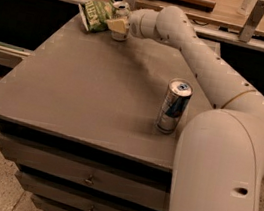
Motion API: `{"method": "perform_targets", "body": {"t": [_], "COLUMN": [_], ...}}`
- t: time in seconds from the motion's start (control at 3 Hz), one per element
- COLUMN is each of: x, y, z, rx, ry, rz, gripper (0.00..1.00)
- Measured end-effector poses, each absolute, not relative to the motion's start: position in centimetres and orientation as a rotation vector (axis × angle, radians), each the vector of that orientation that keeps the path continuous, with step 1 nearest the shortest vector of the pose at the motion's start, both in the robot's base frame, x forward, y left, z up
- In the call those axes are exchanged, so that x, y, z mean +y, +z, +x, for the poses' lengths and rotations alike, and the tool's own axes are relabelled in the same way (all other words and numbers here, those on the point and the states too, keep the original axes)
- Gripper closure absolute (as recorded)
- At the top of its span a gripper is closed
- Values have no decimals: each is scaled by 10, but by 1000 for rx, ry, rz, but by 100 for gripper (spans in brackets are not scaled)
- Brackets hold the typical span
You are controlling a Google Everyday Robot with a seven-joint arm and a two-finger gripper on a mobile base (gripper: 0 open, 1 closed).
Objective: Move 7up can near green jalapeno chip bag
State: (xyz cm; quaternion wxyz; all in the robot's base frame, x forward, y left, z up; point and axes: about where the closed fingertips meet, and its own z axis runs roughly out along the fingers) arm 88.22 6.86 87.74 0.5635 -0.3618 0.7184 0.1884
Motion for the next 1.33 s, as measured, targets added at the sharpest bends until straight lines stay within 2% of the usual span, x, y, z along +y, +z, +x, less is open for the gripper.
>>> {"method": "perform_targets", "body": {"t": [0.67,1.0,1.33], "x": [66,64,57], "y": [875,873,876], "z": [896,900,898], "rx": [1742,1761,1773], "ry": [437,437,443], "rz": [-802,-786,-781], "gripper": [15,0,0]}}
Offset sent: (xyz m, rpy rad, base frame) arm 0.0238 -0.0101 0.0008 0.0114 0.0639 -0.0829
